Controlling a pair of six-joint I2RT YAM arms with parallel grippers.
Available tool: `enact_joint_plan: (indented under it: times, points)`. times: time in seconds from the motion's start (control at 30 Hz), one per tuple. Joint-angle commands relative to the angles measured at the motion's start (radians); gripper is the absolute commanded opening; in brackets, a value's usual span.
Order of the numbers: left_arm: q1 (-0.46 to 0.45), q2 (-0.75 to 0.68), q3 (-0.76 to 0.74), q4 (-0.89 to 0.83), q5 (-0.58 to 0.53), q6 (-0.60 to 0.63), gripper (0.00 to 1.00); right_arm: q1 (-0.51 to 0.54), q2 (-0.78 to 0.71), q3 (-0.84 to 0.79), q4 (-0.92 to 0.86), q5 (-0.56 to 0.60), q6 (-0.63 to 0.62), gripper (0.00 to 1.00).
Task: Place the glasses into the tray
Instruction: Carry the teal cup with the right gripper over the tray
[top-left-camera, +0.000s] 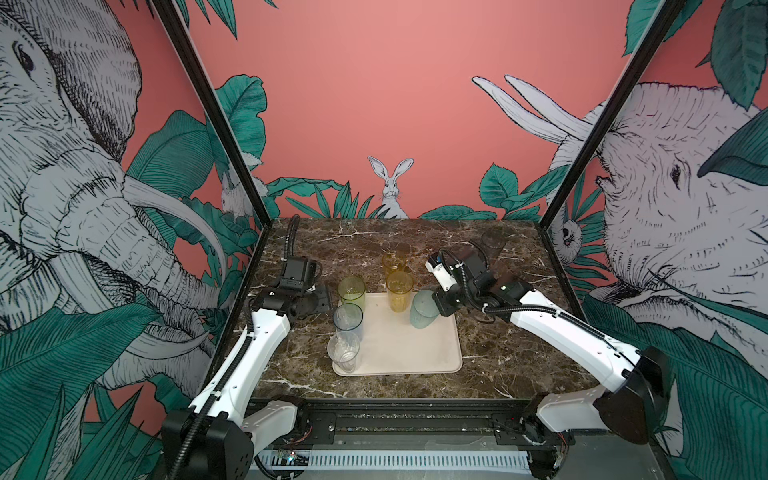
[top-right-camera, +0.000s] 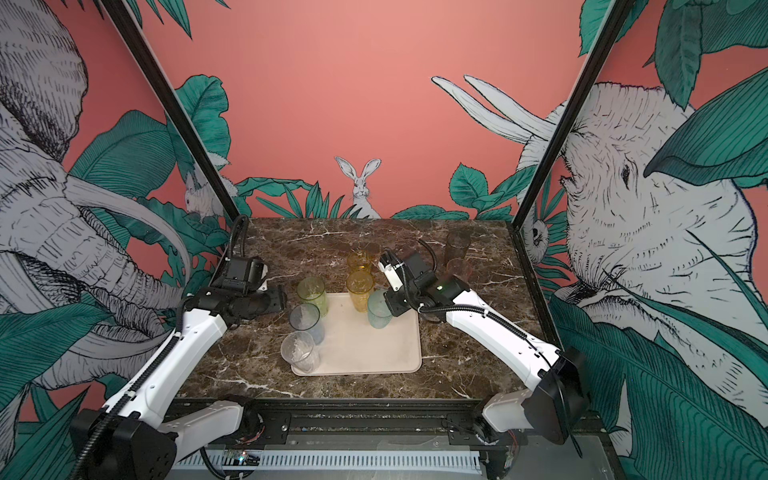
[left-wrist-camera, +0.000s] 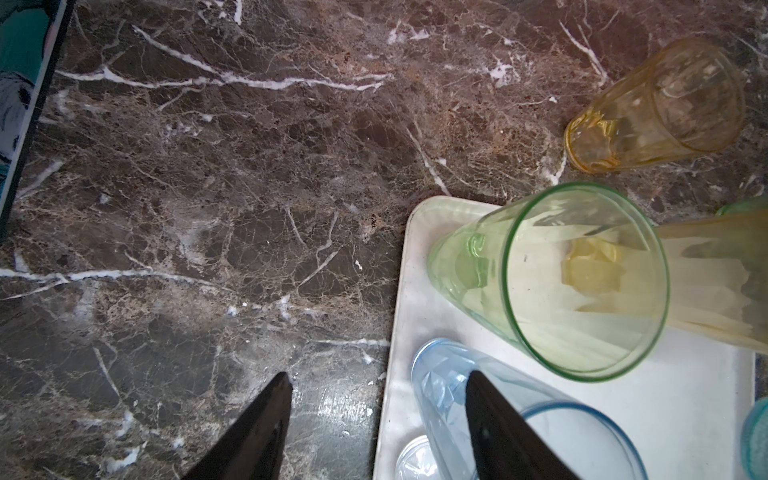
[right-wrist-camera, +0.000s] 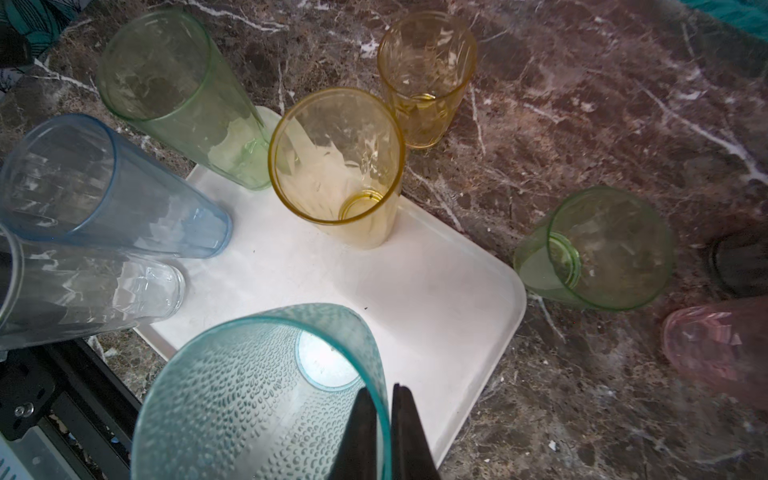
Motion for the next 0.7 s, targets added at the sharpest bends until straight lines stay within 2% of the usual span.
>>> enact_joint_plan:
  times: [0.0, 0.2, 0.67]
  points:
    - [0.006, 0.001, -0.001, 0.006, -0.011, -0.007, 0.68, 0.025, 0.022, -0.034, 0.144, 0.0, 0.064, 0.0]
    - [0.006, 0.002, -0.008, 0.013, -0.004, -0.012, 0.68, 0.042, 0.086, -0.081, 0.231, 0.028, 0.101, 0.0]
    - [0.006, 0.005, -0.016, 0.014, -0.008, -0.008, 0.68, 0.065, 0.191, -0.047, 0.25, 0.034, 0.117, 0.0]
